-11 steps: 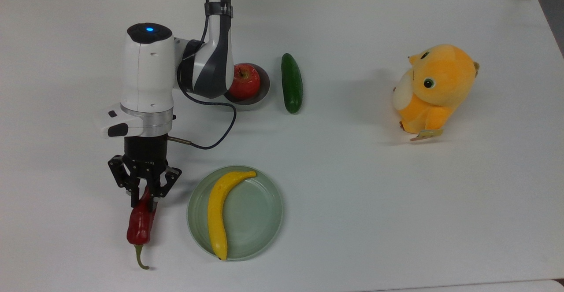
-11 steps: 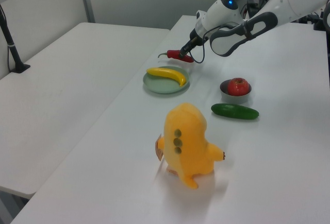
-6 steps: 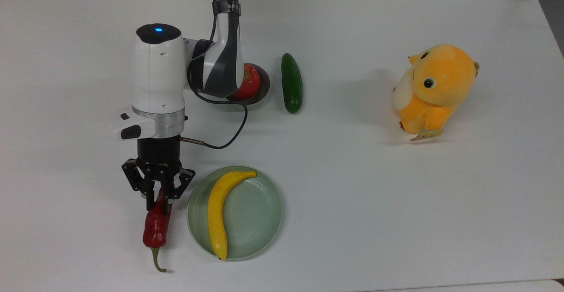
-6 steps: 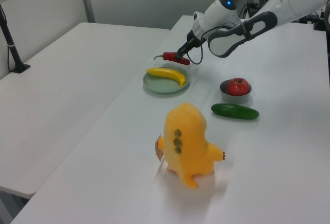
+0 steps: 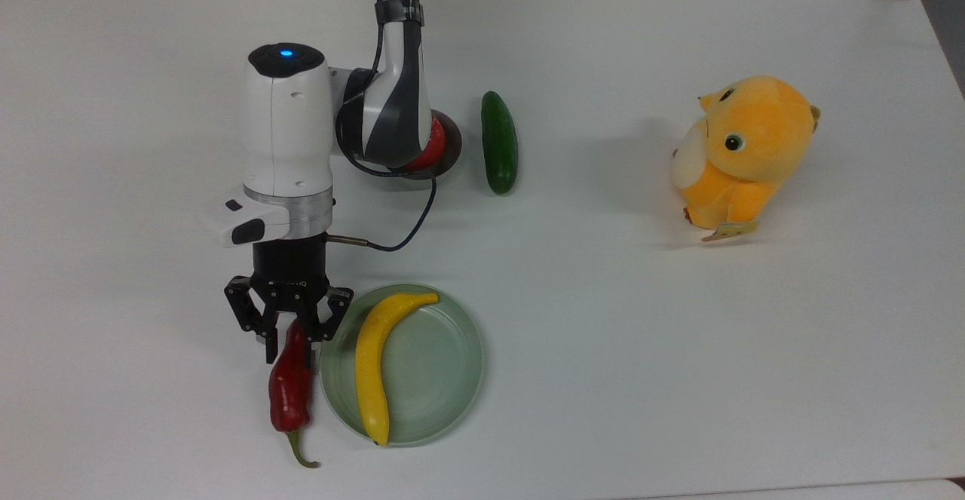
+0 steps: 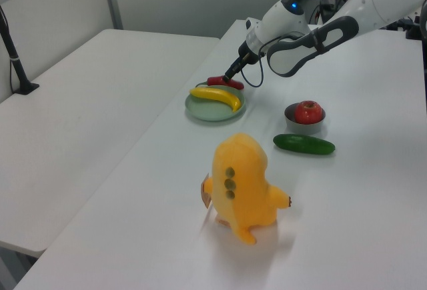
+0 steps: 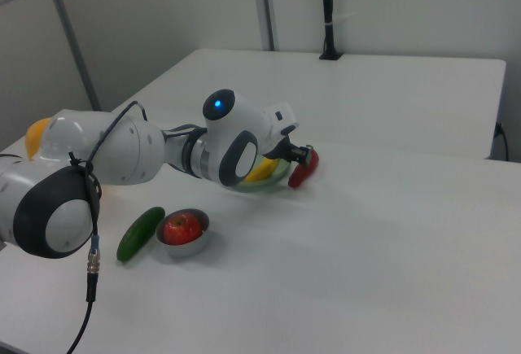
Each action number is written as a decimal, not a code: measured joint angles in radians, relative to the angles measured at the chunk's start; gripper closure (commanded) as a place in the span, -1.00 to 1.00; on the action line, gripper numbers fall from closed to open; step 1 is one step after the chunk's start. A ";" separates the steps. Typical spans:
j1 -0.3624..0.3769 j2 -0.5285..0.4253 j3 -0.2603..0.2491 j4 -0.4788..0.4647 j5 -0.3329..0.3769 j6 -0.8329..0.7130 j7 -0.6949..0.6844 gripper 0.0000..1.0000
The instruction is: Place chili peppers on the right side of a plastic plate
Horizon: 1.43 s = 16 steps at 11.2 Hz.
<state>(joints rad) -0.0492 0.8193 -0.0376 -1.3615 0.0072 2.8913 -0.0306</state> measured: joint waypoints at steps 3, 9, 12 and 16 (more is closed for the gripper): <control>0.000 0.000 0.000 -0.004 0.000 0.000 -0.002 -1.00; 0.014 -0.126 0.006 -0.063 0.000 -0.076 -0.003 -1.00; 0.040 -0.320 0.008 -0.111 0.000 -0.436 -0.002 -1.00; 0.046 -0.571 0.008 -0.134 0.002 -0.933 0.127 -1.00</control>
<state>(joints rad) -0.0032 0.2484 -0.0294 -1.4956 0.0090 1.9578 0.0966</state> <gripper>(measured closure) 0.000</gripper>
